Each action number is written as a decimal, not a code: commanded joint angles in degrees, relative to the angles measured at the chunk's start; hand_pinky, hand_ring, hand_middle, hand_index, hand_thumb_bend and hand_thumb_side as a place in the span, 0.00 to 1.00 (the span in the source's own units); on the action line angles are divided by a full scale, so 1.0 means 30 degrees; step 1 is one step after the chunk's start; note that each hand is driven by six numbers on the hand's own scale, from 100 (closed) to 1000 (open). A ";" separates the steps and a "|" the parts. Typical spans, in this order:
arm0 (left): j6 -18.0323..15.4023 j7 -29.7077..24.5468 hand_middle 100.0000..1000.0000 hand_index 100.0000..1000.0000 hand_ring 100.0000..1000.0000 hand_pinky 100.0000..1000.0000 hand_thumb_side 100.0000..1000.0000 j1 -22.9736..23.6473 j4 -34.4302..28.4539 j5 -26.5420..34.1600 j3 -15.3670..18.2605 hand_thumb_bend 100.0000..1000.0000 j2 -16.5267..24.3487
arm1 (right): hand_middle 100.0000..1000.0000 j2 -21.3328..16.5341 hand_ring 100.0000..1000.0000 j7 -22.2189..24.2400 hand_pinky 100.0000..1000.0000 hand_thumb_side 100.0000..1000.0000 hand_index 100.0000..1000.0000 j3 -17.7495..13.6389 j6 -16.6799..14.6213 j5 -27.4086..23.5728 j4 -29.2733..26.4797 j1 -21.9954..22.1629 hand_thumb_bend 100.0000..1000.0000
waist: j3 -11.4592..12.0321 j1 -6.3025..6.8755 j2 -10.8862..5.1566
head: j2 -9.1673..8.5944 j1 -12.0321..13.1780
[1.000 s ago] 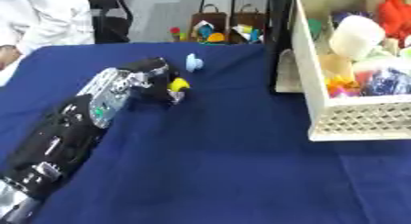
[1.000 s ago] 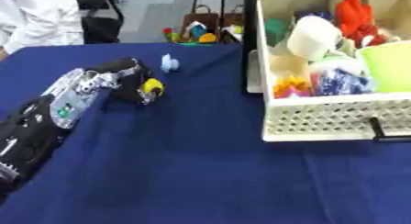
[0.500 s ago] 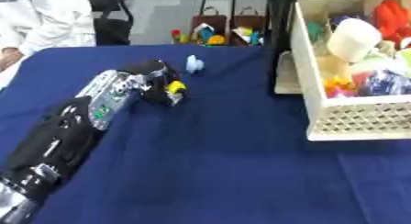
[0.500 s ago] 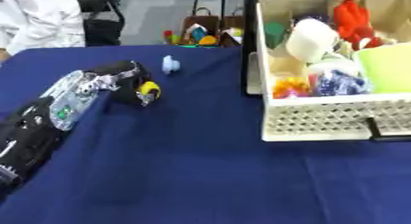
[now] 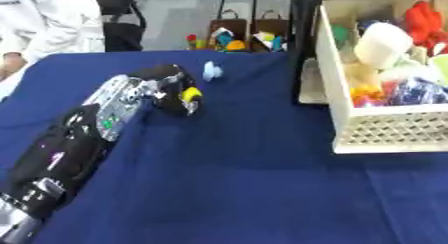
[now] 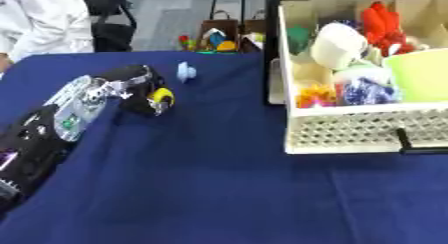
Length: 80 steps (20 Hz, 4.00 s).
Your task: Pick up objects from table and place into drawer.
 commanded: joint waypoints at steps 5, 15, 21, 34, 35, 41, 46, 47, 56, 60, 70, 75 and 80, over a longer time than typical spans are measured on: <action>0.0235 0.0354 0.45 0.57 0.38 0.18 0.36 -0.0328 -0.0747 -0.0010 -0.0006 0.00 0.0872 | 0.61 -0.0106 0.72 -0.0363 0.68 1.00 0.75 -0.0148 -0.0175 -0.0132 -0.0279 -0.0058 0.00 | 0.0074 0.0011 -0.0733 | 0.0122 -0.0053; 0.0449 0.0224 0.45 0.57 0.39 0.18 0.34 -0.0656 -0.2178 0.0428 -0.0461 0.00 0.1354 | 0.62 -0.0128 0.72 -0.0429 0.68 1.00 0.75 -0.0117 -0.0151 -0.0105 -0.0279 0.0057 0.00 | 0.0095 0.0174 -0.1215 | 0.0449 -0.0168; 0.0580 -0.0436 0.45 0.57 0.41 0.18 0.34 -0.1812 -0.4572 0.1633 -0.0877 0.00 0.2236 | 0.62 -0.0193 0.72 -0.0422 0.68 1.00 0.75 -0.0095 -0.0089 -0.0089 -0.0279 0.0268 0.00 | -0.0027 0.0566 -0.1816 | 0.1008 0.0072; 0.1356 -0.0283 0.44 0.56 0.39 0.17 0.34 -0.3647 -0.5714 0.2479 -0.0698 0.00 0.2070 | 0.62 -0.0168 0.72 -0.0376 0.68 1.00 0.75 0.0062 -0.0004 -0.0222 -0.0279 0.0220 0.00 | -0.0767 0.1330 -0.2340 | 0.1090 0.1243; 0.1409 -0.0138 0.44 0.56 0.39 0.17 0.34 -0.3803 -0.5708 0.2564 -0.0621 0.00 0.2015 | 0.62 -0.0169 0.72 -0.0363 0.68 1.00 0.75 0.0083 -0.0005 -0.0242 -0.0279 0.0210 0.00 | -0.0831 0.1394 -0.2404 | 0.1077 0.1362; 0.1819 0.1137 0.44 0.56 0.39 0.16 0.34 -0.4568 -0.5618 0.3323 -0.0231 0.00 0.1610 | 0.62 -0.0136 0.72 -0.0245 0.68 1.00 0.75 0.0189 0.0001 -0.0357 -0.0279 0.0166 0.00 | -0.1135 0.1710 -0.2628 | 0.1093 0.1881; 0.1850 0.1873 0.44 0.56 0.39 0.17 0.34 -0.5064 -0.5917 0.3929 -0.0436 0.00 0.1430 | 0.62 -0.0104 0.72 -0.0216 0.68 1.00 0.75 0.0206 0.0014 -0.0499 -0.0279 0.0158 0.00 | -0.1302 0.1896 -0.2803 | 0.1172 0.2023; 0.1850 0.2009 0.44 0.56 0.39 0.17 0.34 -0.5221 -0.6034 0.4034 -0.0442 0.00 0.1366 | 0.62 -0.0095 0.72 -0.0213 0.68 1.00 0.75 0.0205 0.0021 -0.0523 -0.0279 0.0165 0.00 | -0.1316 0.1923 -0.2826 | 0.1203 0.2044; 0.2390 0.4311 0.43 0.54 0.37 0.15 0.34 -0.5402 -0.6812 0.6341 -0.0994 0.00 0.0482 | 0.62 -0.0011 0.72 -0.0170 0.68 1.00 0.75 0.0305 0.0106 -0.0701 -0.0279 -0.0054 0.00 | -0.1595 0.2237 -0.2826 | 0.1111 0.2165; 0.2469 0.4831 0.43 0.54 0.37 0.14 0.35 -0.5486 -0.6886 0.7338 -0.1420 0.00 0.0468 | 0.62 0.0033 0.72 -0.0207 0.68 1.00 0.75 0.0239 0.0113 -0.0724 -0.0279 -0.0124 0.00 | -0.1726 0.2318 -0.2762 | 0.1111 0.2452; 0.3157 0.4853 0.44 0.53 0.35 0.13 0.35 -0.5422 -0.7061 0.9892 -0.2630 0.00 -0.0779 | 0.62 0.0449 0.72 -0.1133 0.68 1.00 0.75 -0.0209 0.0392 -0.0428 -0.0279 -0.0617 0.00 | -0.2691 0.2763 -0.2399 | 0.0900 0.3046; 0.3411 0.4553 0.44 0.53 0.35 0.13 0.36 -0.5269 -0.6954 1.0995 -0.2887 0.00 -0.1041 | 0.61 0.0567 0.72 -0.1399 0.68 1.00 0.75 -0.0225 0.0561 -0.0269 -0.0279 -0.0715 0.00 | -0.2789 0.2831 -0.2250 | 0.0875 0.2771; 0.3280 0.4005 0.46 0.55 0.37 0.15 0.40 -0.5101 -0.6776 1.2071 -0.3082 0.00 -0.1188 | 0.61 0.0594 0.72 -0.1592 0.68 1.00 0.75 -0.0254 0.0659 -0.0196 -0.0279 -0.0739 0.00 | -0.2832 0.2789 -0.2161 | 0.0907 0.2635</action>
